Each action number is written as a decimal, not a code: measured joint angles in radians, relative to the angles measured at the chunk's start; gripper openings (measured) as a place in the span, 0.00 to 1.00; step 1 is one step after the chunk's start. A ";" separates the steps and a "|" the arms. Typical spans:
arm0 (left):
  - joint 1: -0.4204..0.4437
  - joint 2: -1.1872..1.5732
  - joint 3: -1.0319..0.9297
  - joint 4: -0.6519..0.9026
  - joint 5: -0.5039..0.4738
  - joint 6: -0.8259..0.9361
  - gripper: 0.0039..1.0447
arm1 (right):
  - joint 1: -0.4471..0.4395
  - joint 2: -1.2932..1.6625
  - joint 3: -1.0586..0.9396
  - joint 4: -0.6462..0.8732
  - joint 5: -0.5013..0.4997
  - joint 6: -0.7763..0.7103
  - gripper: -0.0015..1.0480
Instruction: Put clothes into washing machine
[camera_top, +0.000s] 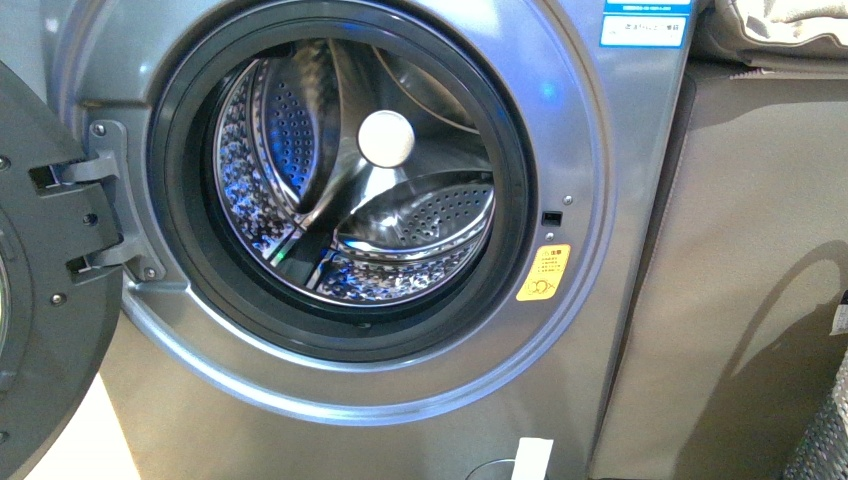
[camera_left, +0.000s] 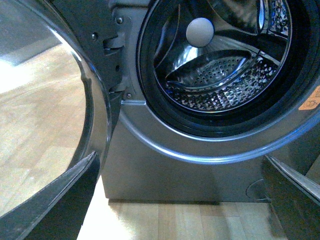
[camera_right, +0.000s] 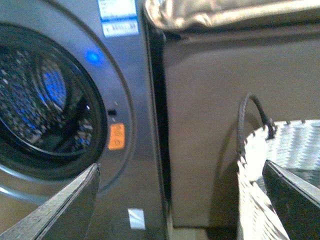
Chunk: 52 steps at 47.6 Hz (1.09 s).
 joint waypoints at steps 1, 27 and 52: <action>0.000 0.000 0.000 0.000 0.000 0.000 0.94 | -0.006 0.002 0.000 0.023 -0.018 0.013 0.93; 0.000 0.000 0.000 0.000 0.000 0.000 0.94 | -0.572 0.404 0.132 0.506 -0.624 0.145 0.93; 0.000 0.000 0.000 0.000 0.000 0.000 0.94 | -0.898 1.174 0.800 0.135 -0.539 -0.007 0.93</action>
